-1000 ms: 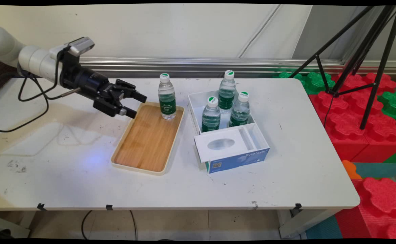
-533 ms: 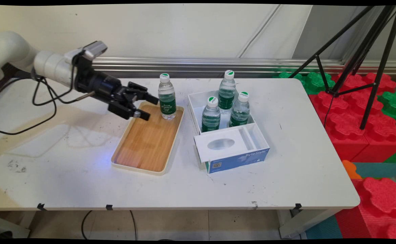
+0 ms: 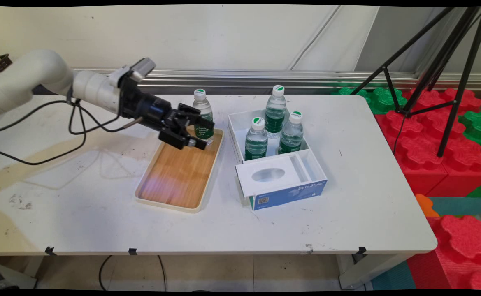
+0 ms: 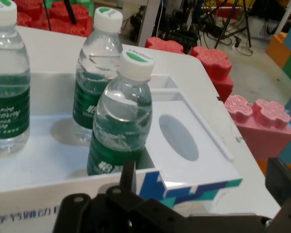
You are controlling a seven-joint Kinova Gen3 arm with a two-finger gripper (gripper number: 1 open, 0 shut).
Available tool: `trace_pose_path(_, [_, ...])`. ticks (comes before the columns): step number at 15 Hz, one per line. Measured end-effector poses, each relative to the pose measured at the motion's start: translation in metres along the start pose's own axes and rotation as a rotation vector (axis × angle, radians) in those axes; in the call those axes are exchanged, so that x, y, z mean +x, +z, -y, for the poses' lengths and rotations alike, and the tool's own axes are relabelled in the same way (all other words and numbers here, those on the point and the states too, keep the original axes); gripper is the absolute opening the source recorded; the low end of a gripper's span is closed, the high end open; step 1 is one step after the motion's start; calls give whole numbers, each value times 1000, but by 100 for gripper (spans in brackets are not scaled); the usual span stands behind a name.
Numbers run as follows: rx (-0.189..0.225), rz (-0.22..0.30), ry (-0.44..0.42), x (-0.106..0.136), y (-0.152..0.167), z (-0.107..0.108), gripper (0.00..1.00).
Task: Pick up the green bottle from the white box
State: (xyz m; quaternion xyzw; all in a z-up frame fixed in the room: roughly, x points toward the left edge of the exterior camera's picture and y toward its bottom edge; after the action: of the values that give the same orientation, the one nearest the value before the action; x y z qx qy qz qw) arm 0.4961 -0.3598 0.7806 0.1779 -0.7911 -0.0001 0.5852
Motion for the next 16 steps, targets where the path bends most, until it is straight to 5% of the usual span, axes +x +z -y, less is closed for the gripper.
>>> trace_pose_path(16, [10,-24,34,5,66,22,100])
